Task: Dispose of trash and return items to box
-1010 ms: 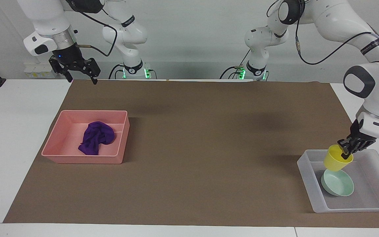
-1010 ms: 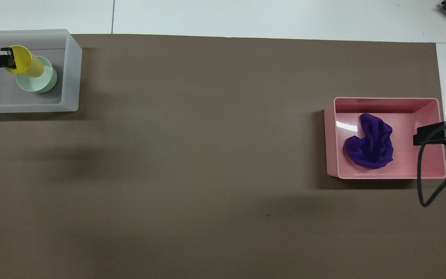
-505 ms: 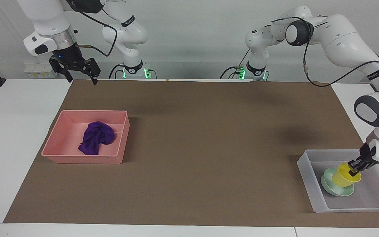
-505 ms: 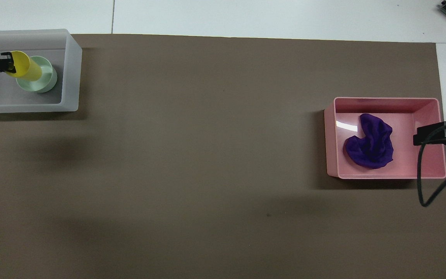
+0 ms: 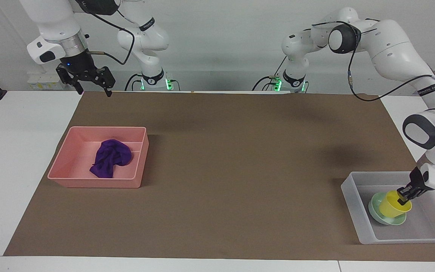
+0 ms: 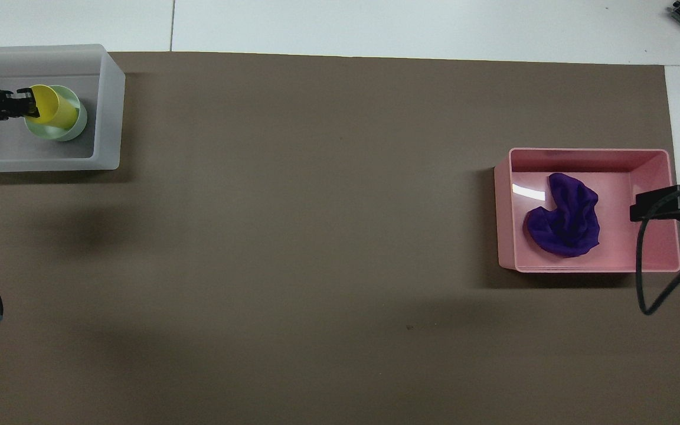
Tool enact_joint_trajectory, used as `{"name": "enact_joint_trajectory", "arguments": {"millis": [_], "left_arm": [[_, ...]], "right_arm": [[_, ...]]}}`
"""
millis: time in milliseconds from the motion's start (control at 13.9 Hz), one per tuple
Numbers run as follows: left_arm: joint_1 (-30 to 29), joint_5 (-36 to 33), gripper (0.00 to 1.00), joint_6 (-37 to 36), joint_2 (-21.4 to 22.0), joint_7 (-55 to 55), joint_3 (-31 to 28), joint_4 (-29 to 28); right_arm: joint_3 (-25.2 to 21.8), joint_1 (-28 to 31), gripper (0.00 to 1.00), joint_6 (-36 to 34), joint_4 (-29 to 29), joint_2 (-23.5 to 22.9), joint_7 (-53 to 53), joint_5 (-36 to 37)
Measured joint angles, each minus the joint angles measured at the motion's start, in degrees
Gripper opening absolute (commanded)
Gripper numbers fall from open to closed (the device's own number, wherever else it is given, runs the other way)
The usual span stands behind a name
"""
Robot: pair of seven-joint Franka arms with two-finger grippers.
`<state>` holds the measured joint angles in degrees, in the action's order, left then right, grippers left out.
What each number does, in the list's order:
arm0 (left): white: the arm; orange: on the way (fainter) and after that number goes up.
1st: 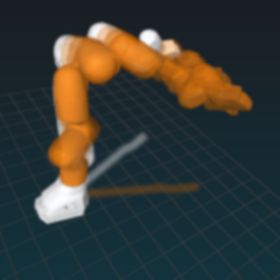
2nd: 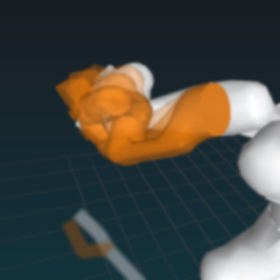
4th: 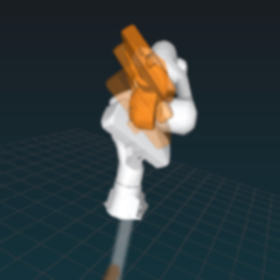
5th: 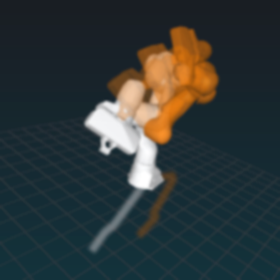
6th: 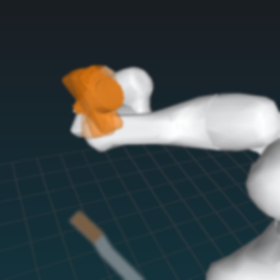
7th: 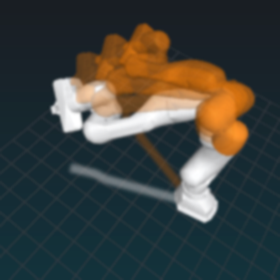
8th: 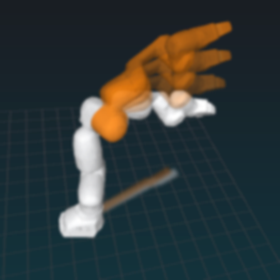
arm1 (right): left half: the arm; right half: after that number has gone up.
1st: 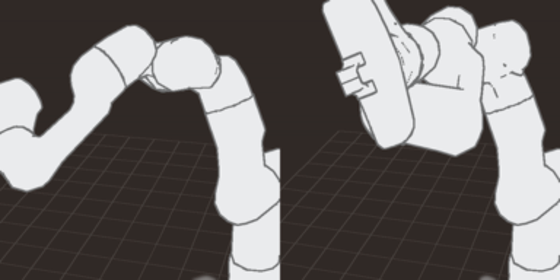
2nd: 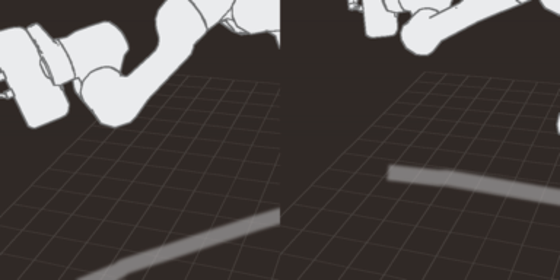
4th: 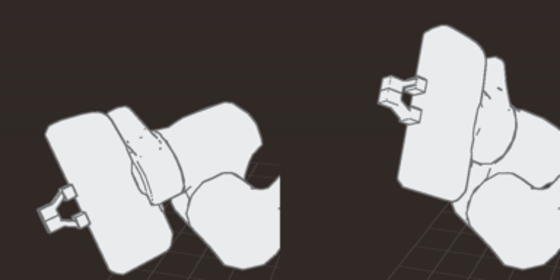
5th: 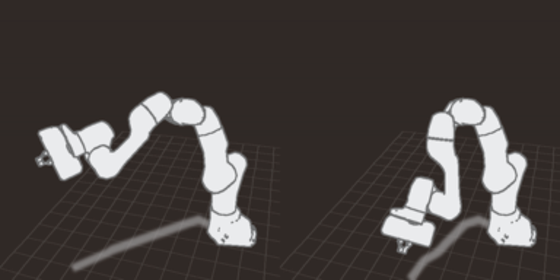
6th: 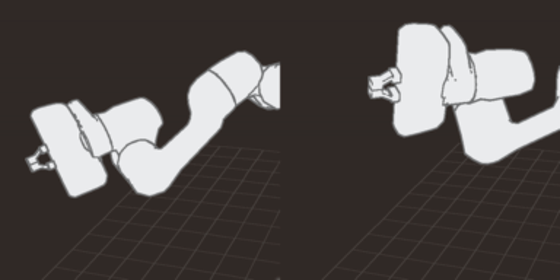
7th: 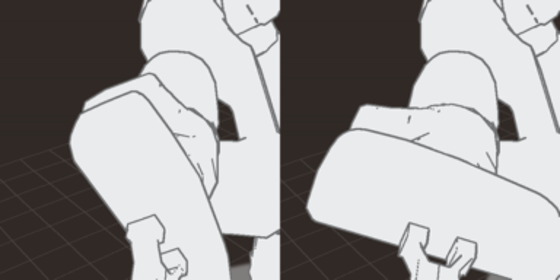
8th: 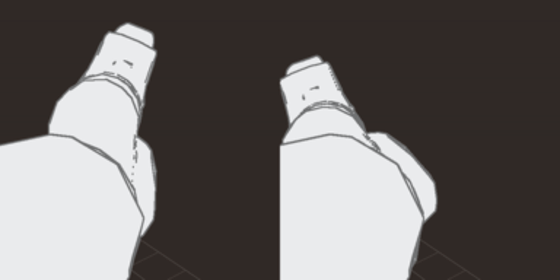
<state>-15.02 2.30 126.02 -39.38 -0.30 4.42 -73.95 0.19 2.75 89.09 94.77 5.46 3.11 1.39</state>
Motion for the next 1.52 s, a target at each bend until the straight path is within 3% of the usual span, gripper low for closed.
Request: {"name": "enact_joint_trajectory", "arguments": {"millis": [72,361,505,1082,1515], "left_arm": [[-0.1,0.0,1.00,-0.2,0.2,0.0,0.0,0.0],[-0.2,0.0,1.00,-0.9,2.0,-2.4,0.3,0.0],[0.4,0.0,1.00,-1.8,4.9,-6.8,0.7,-1.1],[8.9,0.0,1.00,-6.1,29.0,-9.6,1.1,-22.6],[17.0,-1.2,1.00,-16.0,42.2,-5.6,1.3,-29.6]], "right_arm": [[0.0,0.0,1.00,0.0,0.0,0.0,0.0,0.0],[0.0,0.0,1.00,0.0,0.0,0.0,0.0,0.0],[0.0,0.0,1.00,0.0,0.0,0.0,0.0,0.0],[0.0,0.0,1.00,0.0,0.0,0.0,0.0,0.0],[0.0,0.0,1.00,0.0,0.0,0.0,0.0,0.0]]}}
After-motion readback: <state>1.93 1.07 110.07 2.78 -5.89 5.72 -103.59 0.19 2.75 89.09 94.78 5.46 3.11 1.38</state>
